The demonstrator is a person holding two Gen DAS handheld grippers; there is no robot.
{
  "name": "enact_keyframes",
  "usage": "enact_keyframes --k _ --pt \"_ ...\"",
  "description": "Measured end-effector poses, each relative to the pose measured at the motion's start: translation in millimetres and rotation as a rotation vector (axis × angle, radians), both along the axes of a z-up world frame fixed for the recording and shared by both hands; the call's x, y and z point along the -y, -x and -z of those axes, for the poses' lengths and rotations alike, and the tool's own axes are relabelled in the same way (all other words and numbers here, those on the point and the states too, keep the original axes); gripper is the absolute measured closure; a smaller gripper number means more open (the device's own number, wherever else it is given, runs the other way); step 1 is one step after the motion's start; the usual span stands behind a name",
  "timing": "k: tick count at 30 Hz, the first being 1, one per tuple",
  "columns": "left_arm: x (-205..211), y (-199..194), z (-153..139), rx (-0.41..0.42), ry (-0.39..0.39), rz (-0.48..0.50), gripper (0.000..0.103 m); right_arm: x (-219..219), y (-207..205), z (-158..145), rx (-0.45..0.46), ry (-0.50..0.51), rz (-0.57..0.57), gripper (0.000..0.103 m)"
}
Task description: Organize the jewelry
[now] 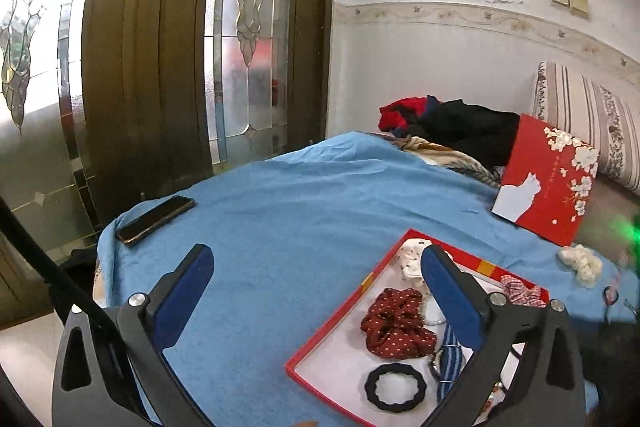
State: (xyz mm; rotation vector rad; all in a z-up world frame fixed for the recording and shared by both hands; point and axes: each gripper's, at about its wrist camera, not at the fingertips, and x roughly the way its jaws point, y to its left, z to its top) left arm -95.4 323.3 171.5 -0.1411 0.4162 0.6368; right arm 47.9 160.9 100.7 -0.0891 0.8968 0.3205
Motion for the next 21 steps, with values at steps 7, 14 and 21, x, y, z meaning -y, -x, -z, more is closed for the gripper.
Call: enact_keyframes --k 7,14,21 --pt "-6.7 -2.3 1.7 0.012 0.004 -0.028 0.0 -32.6 -32.6 36.1 -0.106 0.069 -0.035 0.06" --pt "-17.3 -3.0 3.9 0.011 0.083 -0.027 0.0 -39.8 24.3 27.4 -0.029 0.079 -0.175 0.06" --pt "-12.8 -6.2 7.7 -0.024 0.078 0.002 0.0 -63.0 59.4 37.2 0.003 0.189 -0.333 0.058"
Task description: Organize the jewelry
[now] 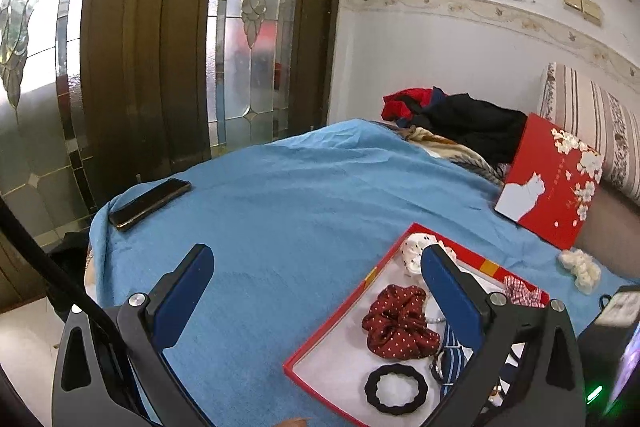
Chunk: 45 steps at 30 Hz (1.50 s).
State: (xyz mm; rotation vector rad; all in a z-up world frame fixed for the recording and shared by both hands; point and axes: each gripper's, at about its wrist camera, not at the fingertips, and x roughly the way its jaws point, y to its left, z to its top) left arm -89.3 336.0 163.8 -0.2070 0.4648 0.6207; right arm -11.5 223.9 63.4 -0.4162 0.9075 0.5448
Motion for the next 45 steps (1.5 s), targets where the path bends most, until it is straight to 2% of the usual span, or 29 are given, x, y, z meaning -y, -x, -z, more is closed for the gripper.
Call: enact_keyframes --k 13,14,15,16,19,26,32,34,42,45 --pt "-20.1 1.9 7.2 -0.004 0.09 -0.015 0.0 -33.5 -2.1 25.5 0.035 0.118 -0.045 0.058" --pt "-19.5 1.5 7.5 -0.005 0.093 -0.012 0.0 -33.8 -3.3 25.0 0.028 0.109 -0.04 0.06" --pt "-19.6 1.1 8.3 -0.006 0.099 -0.007 0.0 -33.6 -5.3 24.6 0.011 0.096 -0.031 0.066" --pt "-19.4 0.5 9.1 -0.007 0.103 -0.001 0.0 -33.3 -6.3 24.4 0.007 0.091 -0.024 0.068" --pt "-16.8 -1.3 10.3 -0.01 0.104 0.009 0.0 -28.1 -11.7 21.7 -0.034 0.033 0.008 0.068" --pt "-11.9 -0.5 10.6 -0.012 0.115 0.021 0.0 15.7 -46.7 15.7 -0.285 -0.275 0.191 0.076" --pt "-8.3 -3.6 11.0 -0.021 0.111 0.031 0.0 54.7 -62.6 23.5 -0.394 -0.451 0.314 0.077" --pt "-7.5 -4.8 11.5 -0.024 0.115 0.035 0.0 64.1 -64.2 24.9 -0.41 -0.485 0.343 0.077" --pt "-7.7 -6.3 12.7 -0.03 0.124 0.043 0.0 86.4 -65.5 31.4 -0.391 -0.498 0.413 0.077" --pt "-6.6 -7.6 13.1 -0.034 0.119 0.044 0.0 87.7 -64.3 29.3 -0.381 -0.494 0.408 0.07"
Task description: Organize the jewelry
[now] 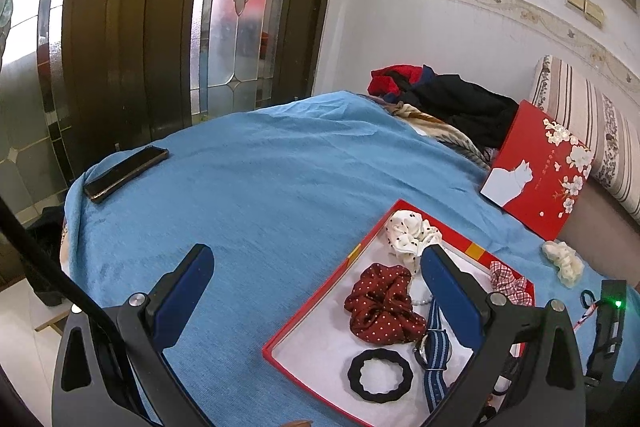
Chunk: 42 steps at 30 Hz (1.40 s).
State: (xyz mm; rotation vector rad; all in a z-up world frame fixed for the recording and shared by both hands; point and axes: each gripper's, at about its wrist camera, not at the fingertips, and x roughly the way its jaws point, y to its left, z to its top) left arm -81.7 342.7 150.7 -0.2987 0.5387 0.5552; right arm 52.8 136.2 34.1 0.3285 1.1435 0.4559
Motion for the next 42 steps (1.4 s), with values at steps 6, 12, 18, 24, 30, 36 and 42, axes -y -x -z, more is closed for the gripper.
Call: enact_keyframes --k 6,12,18,24,30,36,42 --pt "8.1 2.4 -5.1 0.028 -0.034 0.001 0.0 -15.4 36.6 -35.9 0.19 0.157 -0.122 0.06" --pt "26.8 12.4 -11.8 0.065 -0.025 0.065 0.0 -5.0 94.8 -55.7 0.412 0.383 -0.146 0.043" --pt "59.7 24.4 -4.2 -0.009 -0.001 0.183 0.0 44.0 123.0 -50.8 0.369 0.379 -0.037 0.039" --pt "95.1 56.9 17.1 -0.121 0.004 0.261 0.0 68.9 138.7 -48.6 0.357 0.404 0.005 0.037" --pt "113.3 76.6 26.0 -0.192 -0.052 0.225 0.0 63.6 153.2 -46.9 0.384 0.436 -0.011 0.034" --pt "120.2 74.6 40.0 -0.248 -0.106 0.23 0.0 63.1 157.1 -44.4 0.38 0.441 -0.02 0.033" --pt "122.3 67.2 58.6 -0.282 -0.074 0.267 0.0 67.3 153.7 -37.6 0.353 0.467 -0.004 0.03"
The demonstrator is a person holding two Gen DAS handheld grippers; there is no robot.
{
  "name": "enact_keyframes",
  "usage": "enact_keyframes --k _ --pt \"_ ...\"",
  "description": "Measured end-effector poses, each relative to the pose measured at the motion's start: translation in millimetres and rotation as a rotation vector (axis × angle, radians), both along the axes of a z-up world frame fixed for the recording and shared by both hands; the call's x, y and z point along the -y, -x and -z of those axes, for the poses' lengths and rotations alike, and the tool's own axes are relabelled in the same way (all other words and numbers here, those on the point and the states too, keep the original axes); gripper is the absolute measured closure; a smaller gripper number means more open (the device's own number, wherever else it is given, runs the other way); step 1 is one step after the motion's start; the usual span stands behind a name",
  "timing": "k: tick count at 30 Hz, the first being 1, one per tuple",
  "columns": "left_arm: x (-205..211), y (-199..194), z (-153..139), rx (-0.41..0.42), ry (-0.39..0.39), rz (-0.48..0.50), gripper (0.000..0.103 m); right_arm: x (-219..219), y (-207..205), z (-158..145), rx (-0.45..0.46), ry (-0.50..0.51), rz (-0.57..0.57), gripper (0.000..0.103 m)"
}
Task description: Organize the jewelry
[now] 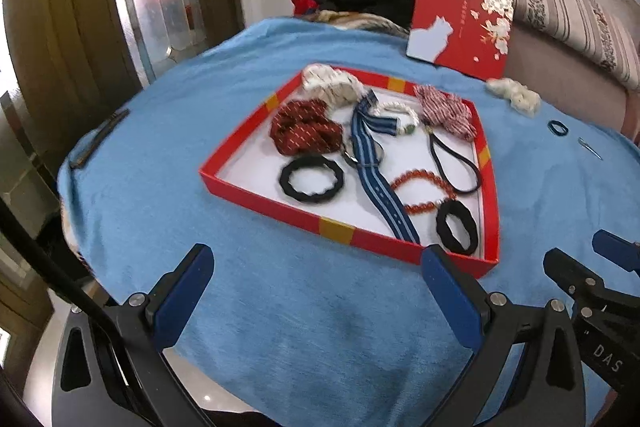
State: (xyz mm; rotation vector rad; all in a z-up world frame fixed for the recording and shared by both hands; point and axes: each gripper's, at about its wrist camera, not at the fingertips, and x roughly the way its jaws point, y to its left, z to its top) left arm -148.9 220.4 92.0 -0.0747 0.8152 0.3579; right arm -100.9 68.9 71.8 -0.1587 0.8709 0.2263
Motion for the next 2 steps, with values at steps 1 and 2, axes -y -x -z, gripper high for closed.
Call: enact_keyframes --k 1,2 --pt "0.0 -1.1 1.7 -0.003 0.004 0.004 0.0 0.9 -0.9 1.2 -0.004 0.001 0.004 0.029" --pt "0.5 -2.9 3.8 -0.007 0.004 0.007 0.0 1.6 -2.1 3.6 -0.012 0.004 0.009 0.029"
